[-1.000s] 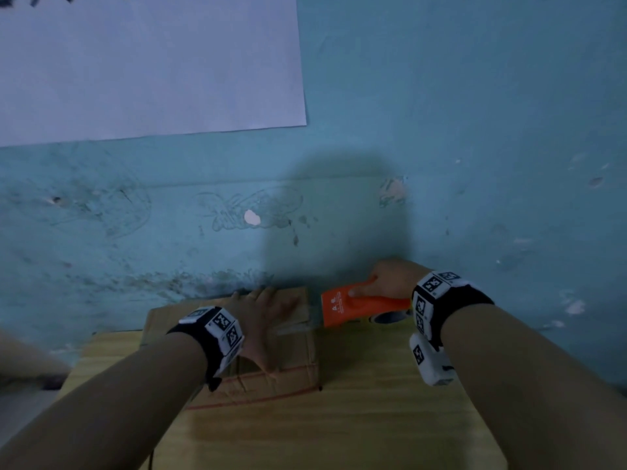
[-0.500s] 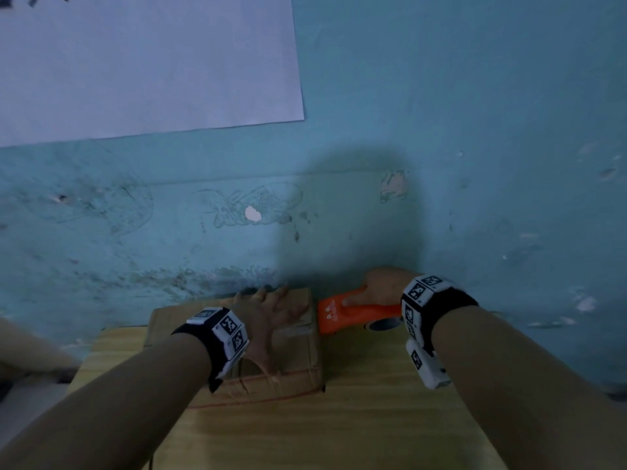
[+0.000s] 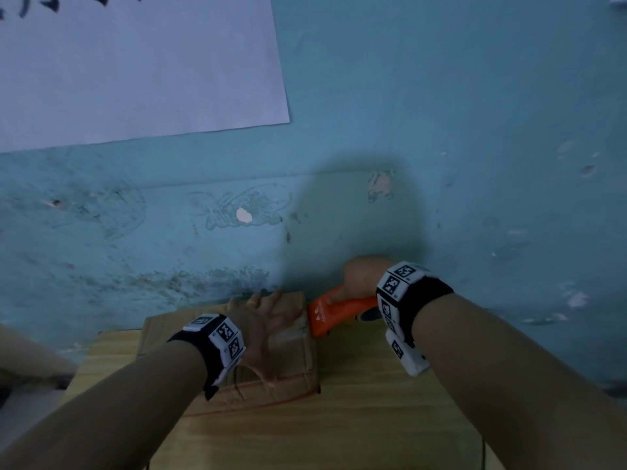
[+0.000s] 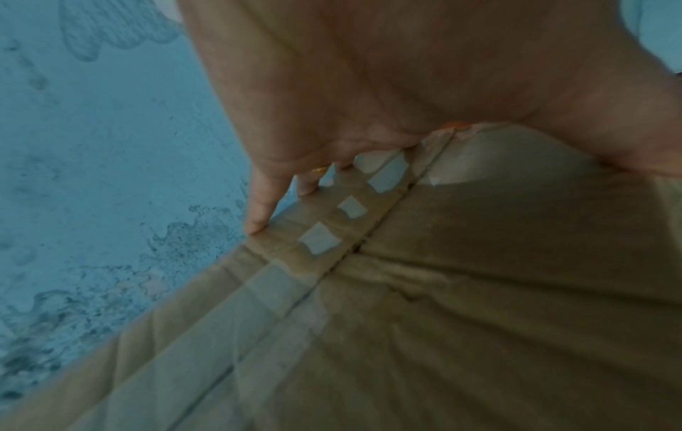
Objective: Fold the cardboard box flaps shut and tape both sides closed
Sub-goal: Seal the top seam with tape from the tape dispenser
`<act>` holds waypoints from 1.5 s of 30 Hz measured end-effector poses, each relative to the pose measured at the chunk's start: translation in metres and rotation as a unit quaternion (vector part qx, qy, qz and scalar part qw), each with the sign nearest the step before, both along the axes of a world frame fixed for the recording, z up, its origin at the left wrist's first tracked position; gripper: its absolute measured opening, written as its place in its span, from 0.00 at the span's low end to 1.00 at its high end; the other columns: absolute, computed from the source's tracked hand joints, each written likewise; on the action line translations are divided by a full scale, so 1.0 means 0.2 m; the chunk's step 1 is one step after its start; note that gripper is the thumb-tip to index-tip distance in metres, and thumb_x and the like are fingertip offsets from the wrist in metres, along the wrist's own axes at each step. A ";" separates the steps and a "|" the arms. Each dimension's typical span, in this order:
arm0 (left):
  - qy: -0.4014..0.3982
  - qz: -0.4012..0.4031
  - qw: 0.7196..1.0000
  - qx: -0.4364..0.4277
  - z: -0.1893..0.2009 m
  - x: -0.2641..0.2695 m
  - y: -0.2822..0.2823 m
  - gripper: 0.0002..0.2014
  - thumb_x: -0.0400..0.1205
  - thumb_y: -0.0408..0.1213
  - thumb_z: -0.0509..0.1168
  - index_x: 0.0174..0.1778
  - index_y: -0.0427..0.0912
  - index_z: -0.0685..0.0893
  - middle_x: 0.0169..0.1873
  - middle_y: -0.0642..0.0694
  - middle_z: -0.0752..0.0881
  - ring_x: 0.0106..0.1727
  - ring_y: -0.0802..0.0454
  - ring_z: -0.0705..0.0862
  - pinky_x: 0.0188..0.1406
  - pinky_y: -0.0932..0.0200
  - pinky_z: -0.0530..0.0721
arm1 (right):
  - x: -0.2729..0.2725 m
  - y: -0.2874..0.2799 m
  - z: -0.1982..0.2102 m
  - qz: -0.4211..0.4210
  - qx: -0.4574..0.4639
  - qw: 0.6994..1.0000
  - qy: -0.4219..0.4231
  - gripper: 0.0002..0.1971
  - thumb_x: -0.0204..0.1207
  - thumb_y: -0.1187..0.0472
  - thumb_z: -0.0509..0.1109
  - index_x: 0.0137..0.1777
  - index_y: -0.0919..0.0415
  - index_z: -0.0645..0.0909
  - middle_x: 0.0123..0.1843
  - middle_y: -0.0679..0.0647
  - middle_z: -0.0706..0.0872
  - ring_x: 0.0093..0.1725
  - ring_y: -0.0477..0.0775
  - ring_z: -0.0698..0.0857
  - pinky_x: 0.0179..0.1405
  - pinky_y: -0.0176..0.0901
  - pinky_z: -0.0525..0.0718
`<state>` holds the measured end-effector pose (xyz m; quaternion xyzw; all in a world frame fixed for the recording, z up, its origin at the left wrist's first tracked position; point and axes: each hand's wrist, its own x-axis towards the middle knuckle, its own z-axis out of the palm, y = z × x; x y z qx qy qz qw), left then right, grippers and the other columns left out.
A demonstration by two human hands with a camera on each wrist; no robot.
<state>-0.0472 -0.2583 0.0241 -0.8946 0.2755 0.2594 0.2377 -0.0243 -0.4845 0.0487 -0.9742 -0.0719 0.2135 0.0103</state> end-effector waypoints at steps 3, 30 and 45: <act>-0.001 0.005 1.000 0.000 0.00 -0.01 0.00 0.65 0.57 0.74 0.70 0.75 0.71 0.26 0.83 0.47 0.29 0.84 0.32 0.41 0.77 0.22 0.50 | 0.00 -0.01 -0.02 0.006 0.006 1.000 -0.002 0.35 0.66 0.25 0.62 0.49 0.58 0.85 0.43 0.55 0.87 0.39 0.55 0.85 0.38 0.44 0.80; 0.011 0.004 1.000 0.021 0.04 0.03 0.00 0.65 0.60 0.69 0.74 0.78 0.68 0.29 0.83 0.45 0.29 0.85 0.34 0.40 0.77 0.22 0.50 | -0.11 -0.25 -0.13 -0.032 0.072 0.993 0.086 0.25 0.73 0.28 0.59 0.47 0.51 0.74 0.36 0.44 0.79 0.34 0.42 0.77 0.33 0.35 0.72; 0.036 0.021 0.999 0.016 0.04 0.01 0.01 0.65 0.62 0.67 0.74 0.78 0.66 0.27 0.82 0.44 0.27 0.84 0.33 0.37 0.77 0.21 0.48 | -0.07 -0.18 -0.69 -0.065 -0.092 0.984 0.137 0.25 0.62 0.31 0.71 0.38 0.55 0.78 0.52 0.58 0.88 0.50 0.61 0.88 0.51 0.51 0.84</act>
